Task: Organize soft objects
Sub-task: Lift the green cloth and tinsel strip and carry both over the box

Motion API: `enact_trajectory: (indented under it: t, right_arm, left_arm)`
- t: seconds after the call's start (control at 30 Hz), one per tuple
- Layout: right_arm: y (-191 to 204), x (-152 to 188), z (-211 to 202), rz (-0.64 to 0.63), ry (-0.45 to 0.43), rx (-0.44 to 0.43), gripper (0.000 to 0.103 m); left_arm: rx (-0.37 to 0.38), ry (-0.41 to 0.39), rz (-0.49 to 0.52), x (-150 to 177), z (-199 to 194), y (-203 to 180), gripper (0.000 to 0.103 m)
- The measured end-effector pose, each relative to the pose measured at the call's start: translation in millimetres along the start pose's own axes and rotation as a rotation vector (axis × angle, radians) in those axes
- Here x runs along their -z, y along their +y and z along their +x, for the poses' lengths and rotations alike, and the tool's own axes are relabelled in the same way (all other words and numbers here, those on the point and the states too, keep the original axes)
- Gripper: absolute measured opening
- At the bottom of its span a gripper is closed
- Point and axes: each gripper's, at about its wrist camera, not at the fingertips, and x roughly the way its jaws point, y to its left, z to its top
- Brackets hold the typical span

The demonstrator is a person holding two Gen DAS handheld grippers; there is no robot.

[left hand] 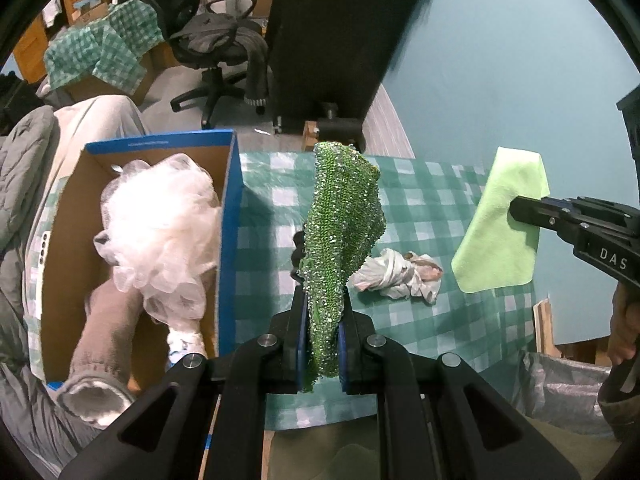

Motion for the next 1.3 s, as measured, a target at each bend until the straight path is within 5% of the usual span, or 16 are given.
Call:
enact_trajectory:
  t: [1.3]
  right_arm:
    - [147,-87,40,-0.197,-0.022,-0.150,0.007]
  left_arm:
    - [-0.126,-0.047,-0.189,-2,-40,147,0.012]
